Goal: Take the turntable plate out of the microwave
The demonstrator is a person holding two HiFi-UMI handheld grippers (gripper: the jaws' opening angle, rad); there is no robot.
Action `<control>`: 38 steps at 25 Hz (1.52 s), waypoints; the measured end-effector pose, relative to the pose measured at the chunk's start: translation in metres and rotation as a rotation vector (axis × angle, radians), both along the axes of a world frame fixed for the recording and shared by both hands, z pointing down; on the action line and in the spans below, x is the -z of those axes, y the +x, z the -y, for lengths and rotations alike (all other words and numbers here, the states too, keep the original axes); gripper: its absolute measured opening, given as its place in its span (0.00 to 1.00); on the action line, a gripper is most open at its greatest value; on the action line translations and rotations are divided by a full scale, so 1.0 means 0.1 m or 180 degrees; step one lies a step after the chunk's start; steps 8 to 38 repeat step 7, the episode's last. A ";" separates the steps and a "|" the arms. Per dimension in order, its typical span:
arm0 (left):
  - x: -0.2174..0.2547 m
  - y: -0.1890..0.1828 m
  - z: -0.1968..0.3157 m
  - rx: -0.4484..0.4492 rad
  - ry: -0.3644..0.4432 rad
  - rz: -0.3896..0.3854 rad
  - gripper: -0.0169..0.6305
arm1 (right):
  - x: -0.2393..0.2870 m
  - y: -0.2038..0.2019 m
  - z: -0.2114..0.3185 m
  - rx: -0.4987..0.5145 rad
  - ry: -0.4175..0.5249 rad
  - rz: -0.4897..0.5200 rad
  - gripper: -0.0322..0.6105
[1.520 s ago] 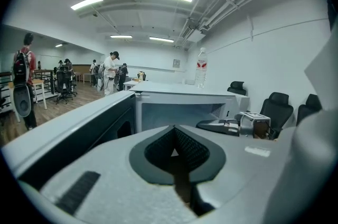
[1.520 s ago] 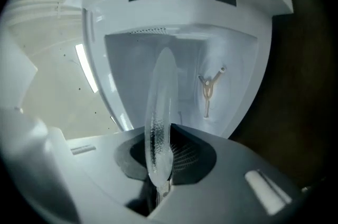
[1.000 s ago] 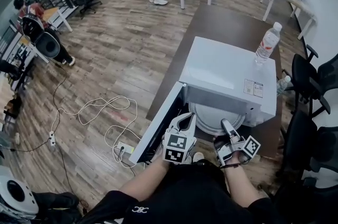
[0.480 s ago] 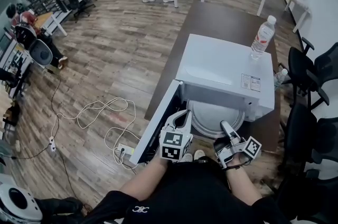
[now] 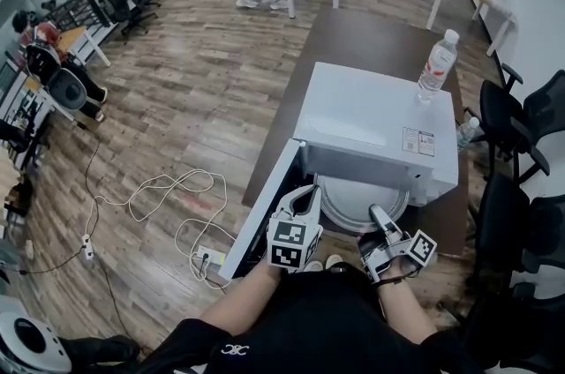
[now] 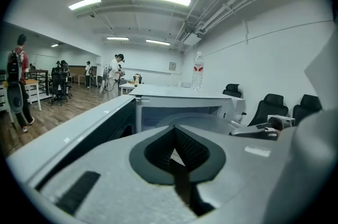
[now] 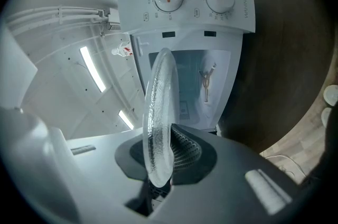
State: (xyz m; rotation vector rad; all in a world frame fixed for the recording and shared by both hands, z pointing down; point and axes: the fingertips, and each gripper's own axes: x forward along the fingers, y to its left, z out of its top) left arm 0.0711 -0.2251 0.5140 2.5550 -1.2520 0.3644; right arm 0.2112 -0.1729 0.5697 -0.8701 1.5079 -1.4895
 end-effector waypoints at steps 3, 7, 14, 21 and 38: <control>-0.01 0.01 0.01 -0.0012 0.0007 0.0004 0.04 | -0.02 0.01 0.02 -0.0003 0.0006 0.0005 0.11; -0.01 0.00 0.03 -0.0007 0.0014 0.0006 0.04 | -0.03 0.02 0.06 -0.0009 0.0012 0.0011 0.11; -0.01 0.00 0.03 -0.0007 0.0014 0.0006 0.04 | -0.03 0.02 0.06 -0.0009 0.0012 0.0011 0.11; -0.01 0.00 0.03 -0.0007 0.0014 0.0006 0.04 | -0.03 0.02 0.06 -0.0009 0.0012 0.0011 0.11; -0.01 0.00 0.03 -0.0007 0.0014 0.0006 0.04 | -0.03 0.02 0.06 -0.0009 0.0012 0.0011 0.11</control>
